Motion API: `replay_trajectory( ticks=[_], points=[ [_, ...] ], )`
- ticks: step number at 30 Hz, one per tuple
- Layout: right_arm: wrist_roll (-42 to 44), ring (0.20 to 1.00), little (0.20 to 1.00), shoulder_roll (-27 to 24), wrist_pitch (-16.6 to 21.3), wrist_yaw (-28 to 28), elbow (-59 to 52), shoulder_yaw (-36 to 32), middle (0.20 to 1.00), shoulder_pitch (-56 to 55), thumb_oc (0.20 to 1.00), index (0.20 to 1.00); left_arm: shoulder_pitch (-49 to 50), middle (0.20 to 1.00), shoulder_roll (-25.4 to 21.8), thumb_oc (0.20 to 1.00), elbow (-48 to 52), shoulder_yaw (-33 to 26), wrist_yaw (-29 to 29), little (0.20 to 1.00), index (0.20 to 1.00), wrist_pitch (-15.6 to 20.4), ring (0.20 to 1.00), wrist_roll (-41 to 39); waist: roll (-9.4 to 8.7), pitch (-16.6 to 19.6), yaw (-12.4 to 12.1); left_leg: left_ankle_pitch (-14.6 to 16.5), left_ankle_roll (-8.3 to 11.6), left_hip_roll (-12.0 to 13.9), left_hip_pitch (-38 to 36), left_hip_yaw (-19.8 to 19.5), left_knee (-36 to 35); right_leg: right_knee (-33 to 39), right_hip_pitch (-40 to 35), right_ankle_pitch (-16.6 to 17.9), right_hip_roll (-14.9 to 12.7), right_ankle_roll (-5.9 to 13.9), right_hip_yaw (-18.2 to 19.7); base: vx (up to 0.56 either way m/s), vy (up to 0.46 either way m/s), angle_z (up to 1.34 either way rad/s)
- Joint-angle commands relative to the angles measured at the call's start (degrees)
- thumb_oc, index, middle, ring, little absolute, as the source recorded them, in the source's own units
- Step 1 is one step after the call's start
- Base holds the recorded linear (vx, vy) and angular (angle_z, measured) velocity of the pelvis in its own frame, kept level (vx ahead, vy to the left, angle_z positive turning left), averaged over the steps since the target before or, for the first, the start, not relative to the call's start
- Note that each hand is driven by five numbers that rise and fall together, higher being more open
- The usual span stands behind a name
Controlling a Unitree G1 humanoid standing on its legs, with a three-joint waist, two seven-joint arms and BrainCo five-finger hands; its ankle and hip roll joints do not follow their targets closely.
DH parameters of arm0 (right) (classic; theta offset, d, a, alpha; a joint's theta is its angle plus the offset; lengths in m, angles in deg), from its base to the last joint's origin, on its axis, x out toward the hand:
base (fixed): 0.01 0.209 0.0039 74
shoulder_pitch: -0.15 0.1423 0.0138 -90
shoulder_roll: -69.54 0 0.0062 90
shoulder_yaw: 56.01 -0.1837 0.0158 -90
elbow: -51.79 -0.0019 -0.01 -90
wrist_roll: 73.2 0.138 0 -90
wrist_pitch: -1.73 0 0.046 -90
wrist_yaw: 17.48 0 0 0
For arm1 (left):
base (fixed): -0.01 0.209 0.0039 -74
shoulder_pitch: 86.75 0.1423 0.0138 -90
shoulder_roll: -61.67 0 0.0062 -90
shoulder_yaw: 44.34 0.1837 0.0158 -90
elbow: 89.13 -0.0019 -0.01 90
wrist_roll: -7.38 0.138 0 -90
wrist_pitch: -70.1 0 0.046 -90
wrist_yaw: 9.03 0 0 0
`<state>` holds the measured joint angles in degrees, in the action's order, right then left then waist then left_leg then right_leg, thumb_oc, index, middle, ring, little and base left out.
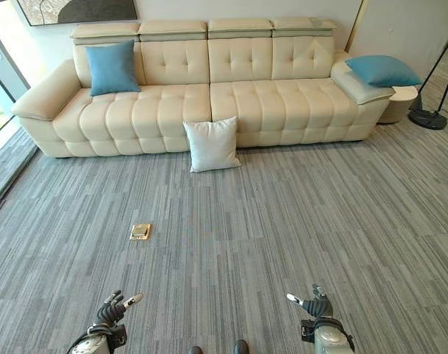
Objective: Pick up all the scattered cushions and arrange them neatly on the sofa.
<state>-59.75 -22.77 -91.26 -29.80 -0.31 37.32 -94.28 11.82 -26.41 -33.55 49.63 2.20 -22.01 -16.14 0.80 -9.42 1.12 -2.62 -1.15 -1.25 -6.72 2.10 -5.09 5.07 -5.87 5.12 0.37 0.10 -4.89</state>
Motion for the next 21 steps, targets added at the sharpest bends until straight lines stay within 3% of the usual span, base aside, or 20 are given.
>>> replay_trajectory(
  ticks=[1,21],
  points=[
    [-1.0,1.0,1.0,-0.9,0.9,-0.1,0.3,-1.4,1.0,1.7,1.0,1.0,-2.4,1.0,-0.9,1.0,-0.7,0.6,-0.1,1.0,1.0,0.9,1.0,2.6,-0.49,1.1,-0.1,5.5,3.13,0.4,-1.7,1.0,0.1,-0.1,-3.1,-9.7,-2.1,3.97,-1.5,0.0,0.0,0.0],
    [-1.2,1.0,1.0,-1.1,0.7,-0.4,0.5,-1.1,1.0,1.8,1.0,1.0,-2.2,1.0,-0.5,1.0,-0.8,1.8,0.1,1.0,1.0,0.5,1.0,2.6,-0.55,0.6,-0.3,5.6,2.96,0.4,-1.8,0.5,0.1,-0.1,-3.3,-9.9,-2.1,4.07,-1.9,0.0,0.0,0.0]
  ],
)
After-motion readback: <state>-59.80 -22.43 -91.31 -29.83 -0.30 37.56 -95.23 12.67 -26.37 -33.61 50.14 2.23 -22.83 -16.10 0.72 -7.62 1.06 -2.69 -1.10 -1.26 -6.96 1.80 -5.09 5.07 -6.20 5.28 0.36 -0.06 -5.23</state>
